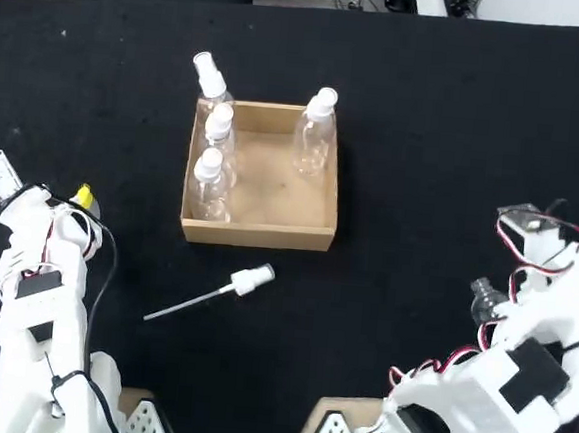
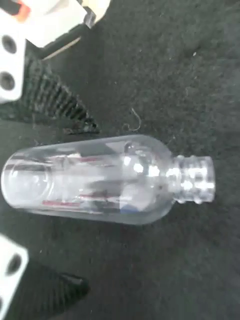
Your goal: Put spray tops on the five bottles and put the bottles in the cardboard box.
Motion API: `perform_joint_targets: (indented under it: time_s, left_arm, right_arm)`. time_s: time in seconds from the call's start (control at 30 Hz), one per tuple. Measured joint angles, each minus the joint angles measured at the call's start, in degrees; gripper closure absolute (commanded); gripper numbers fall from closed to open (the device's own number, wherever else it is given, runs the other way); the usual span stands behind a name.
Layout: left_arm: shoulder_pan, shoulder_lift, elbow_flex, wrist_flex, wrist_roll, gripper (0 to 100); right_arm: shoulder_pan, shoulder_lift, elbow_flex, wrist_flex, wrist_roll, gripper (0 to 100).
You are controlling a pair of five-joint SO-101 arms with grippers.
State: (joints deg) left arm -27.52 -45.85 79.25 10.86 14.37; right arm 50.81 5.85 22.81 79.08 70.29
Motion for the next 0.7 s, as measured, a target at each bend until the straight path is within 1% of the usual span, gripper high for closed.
perform_joint_targets:
  time_s: [0.13,0.5,0.63,0.7]
  left_arm:
    - [0.0,0.0,0.0,0.0,0.0,82]
    - [0.0,0.0,0.0,0.0,0.0,82]
    - [0.0,0.0,0.0,0.0,0.0,82]
    - [0.0,0.0,0.0,0.0,0.0,82]
  right_arm:
    - [-1.1,0.0,-1.4,2.0,0.0,61.3]
    - [-4.0,0.5,0.1,2.4,0.0,61.3]
    - [-4.1,0.5,4.8,-2.3,0.4,61.6]
    - [-4.1,0.5,8.2,-6.3,2.1,65.0]
